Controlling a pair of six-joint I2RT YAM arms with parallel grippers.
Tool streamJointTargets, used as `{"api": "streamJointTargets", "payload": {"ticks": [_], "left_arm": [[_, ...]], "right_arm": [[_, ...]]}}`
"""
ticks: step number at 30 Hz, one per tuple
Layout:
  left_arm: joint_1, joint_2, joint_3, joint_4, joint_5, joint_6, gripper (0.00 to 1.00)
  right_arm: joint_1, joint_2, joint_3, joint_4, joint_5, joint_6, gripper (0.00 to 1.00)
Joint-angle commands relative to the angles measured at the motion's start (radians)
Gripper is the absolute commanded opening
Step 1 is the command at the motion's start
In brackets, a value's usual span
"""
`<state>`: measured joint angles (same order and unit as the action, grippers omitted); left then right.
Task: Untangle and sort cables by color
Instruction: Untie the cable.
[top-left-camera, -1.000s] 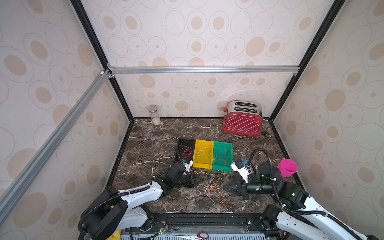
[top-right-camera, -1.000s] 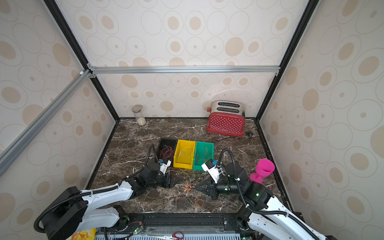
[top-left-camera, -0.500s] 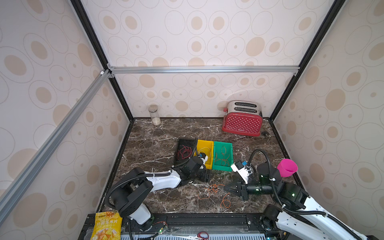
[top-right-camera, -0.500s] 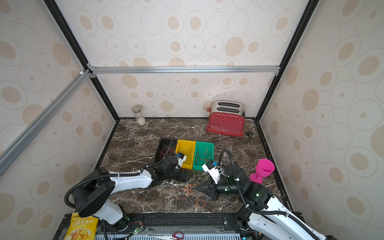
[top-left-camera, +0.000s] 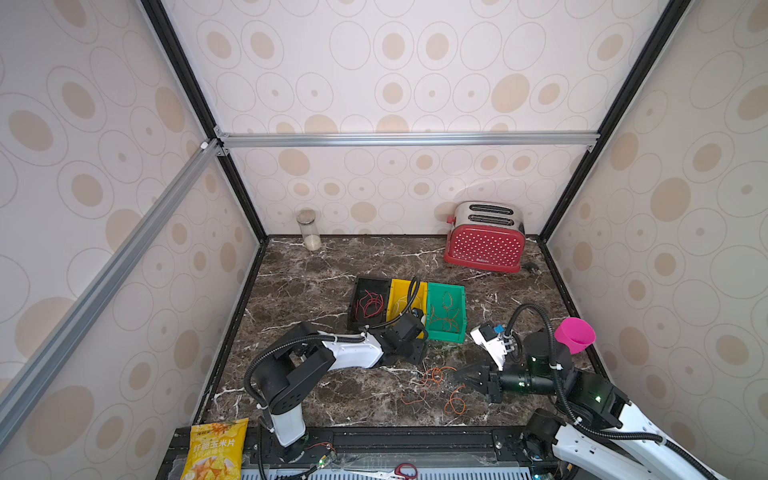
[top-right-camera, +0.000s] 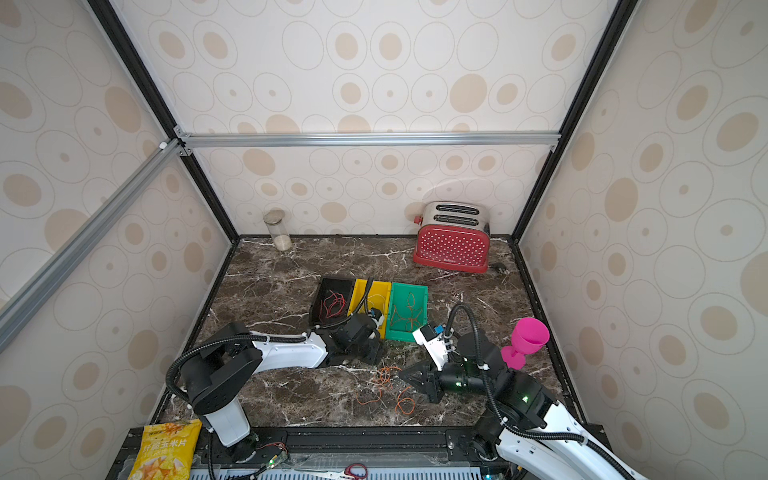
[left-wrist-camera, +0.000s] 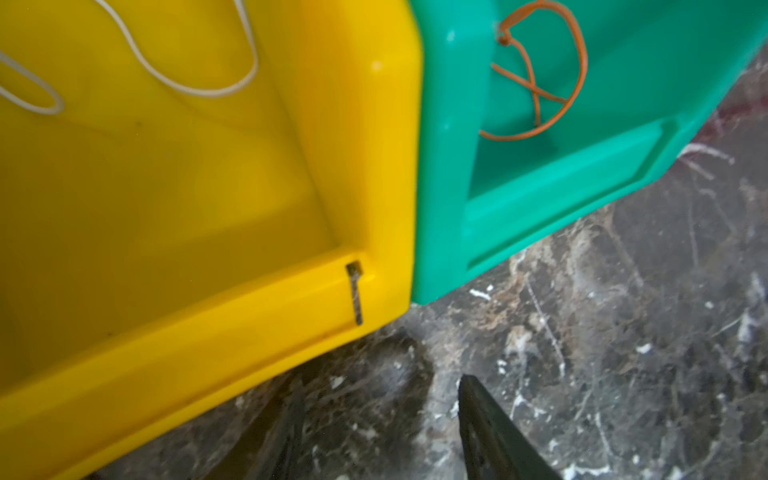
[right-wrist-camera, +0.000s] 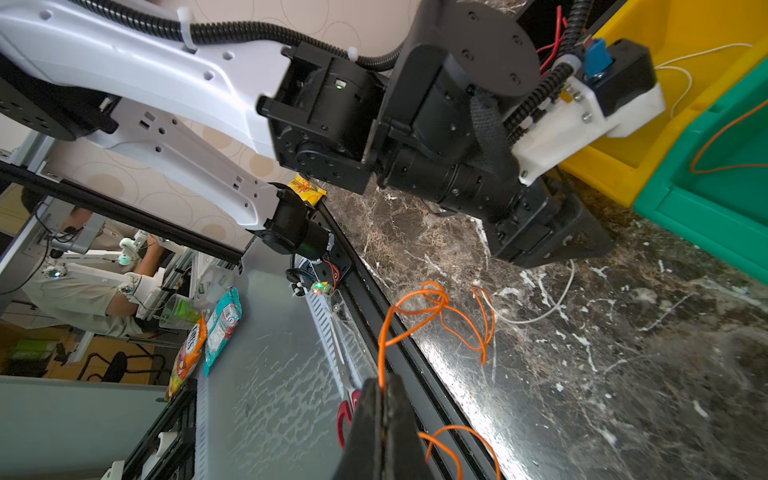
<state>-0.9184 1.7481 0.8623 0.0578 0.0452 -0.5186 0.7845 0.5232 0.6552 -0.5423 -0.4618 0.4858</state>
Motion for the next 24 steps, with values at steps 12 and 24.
{"api": "streamJointTargets", "payload": {"ticks": [12, 24], "left_arm": [[-0.007, -0.124, -0.264, 0.148, -0.149, -0.016, 0.13], [-0.008, -0.239, -0.487, 0.299, -0.17, -0.029, 0.08]], "right_arm": [[0.005, -0.044, 0.013, -0.114, 0.273, -0.01, 0.0], [0.001, -0.087, 0.089, -0.229, 0.67, 0.022, 0.0]]}}
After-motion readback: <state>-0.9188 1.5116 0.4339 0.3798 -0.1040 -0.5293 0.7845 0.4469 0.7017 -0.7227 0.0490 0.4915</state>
